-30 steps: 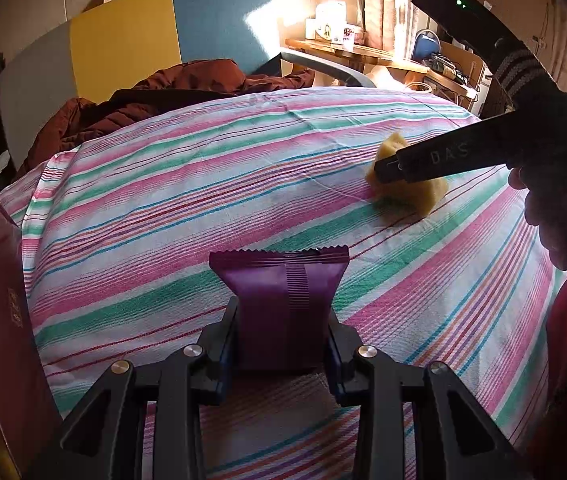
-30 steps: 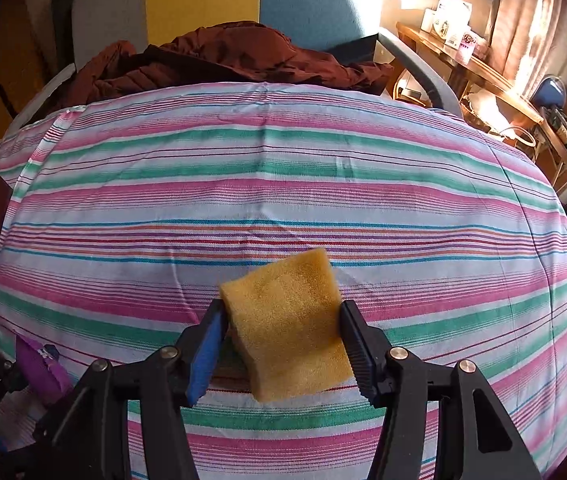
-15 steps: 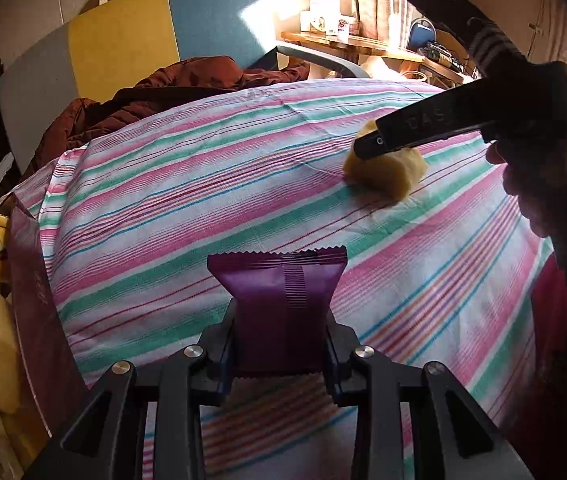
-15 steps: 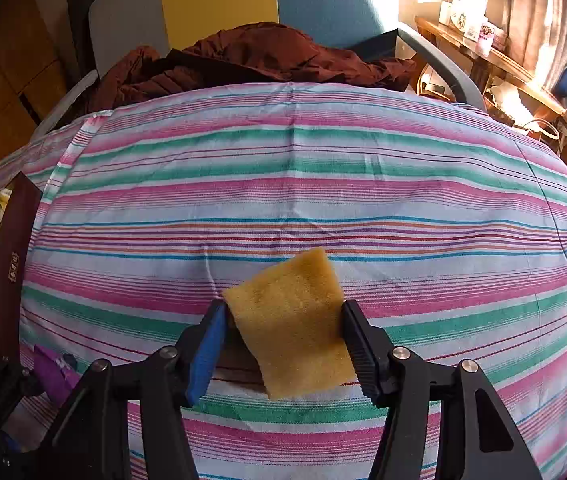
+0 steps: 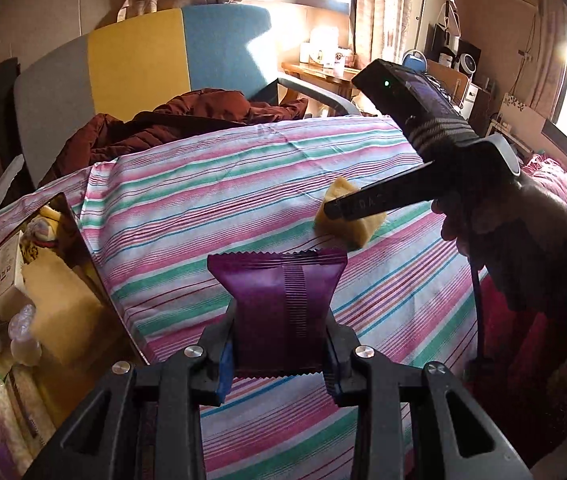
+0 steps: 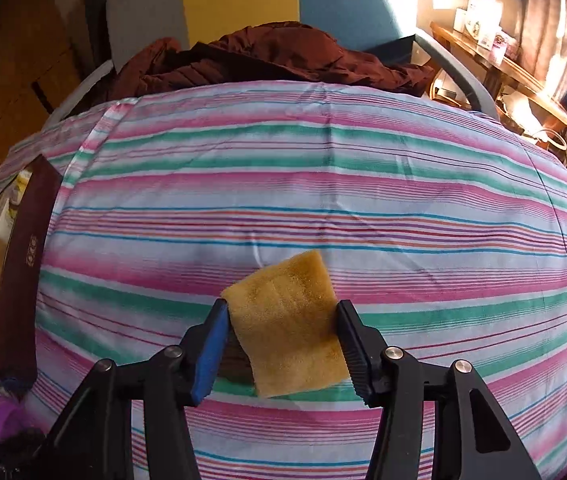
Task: Organize objects
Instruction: 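Carry the purple bag and yellow sponge toward the gold tray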
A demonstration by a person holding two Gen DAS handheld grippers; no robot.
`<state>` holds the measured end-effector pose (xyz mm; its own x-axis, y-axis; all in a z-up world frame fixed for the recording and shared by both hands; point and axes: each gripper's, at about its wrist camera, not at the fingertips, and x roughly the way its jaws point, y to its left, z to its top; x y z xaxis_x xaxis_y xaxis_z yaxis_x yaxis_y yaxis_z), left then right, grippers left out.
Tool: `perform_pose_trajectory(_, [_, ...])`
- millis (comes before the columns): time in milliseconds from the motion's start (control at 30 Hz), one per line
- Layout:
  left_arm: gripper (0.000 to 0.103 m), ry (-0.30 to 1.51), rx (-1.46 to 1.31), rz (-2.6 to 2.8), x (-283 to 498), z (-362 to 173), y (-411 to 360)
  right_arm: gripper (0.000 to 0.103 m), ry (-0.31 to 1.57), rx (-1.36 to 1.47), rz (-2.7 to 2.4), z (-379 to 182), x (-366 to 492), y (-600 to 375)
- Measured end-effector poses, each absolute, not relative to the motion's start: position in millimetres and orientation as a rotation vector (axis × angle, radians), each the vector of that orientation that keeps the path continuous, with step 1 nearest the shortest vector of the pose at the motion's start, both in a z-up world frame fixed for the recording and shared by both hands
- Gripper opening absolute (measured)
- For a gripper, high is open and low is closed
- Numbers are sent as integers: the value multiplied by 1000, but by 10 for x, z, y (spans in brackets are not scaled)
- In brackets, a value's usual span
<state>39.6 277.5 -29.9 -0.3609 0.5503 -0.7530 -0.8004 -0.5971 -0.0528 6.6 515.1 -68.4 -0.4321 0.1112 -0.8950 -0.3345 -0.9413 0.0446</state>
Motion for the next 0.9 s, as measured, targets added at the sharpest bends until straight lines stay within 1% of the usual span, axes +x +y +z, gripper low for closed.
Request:
perform_pose_trajectory(100, [35,387,-969,2038,373,-277,2657,54,231,-1533,2416,-714,49,4923])
perform_pose_trajectory(200, [35,356,-971,2055,347,-233,2510,54,280,-1540,2439,-682,89,4820])
perform_pose_trajectory(533, [35,216,-1004,2152,146,-58,1881,54,277,-1446,2566,-310,171,4233])
perform_pose_trajectory(767, [35,16,-1096,2224,-148,-15,1266,54,277,-1396,2726,-59,103,3625])
perform_pose_trajectory(900, [35,-49,-1107,2280,-243,22,914,54,275,-1387,2827,41,71,3239])
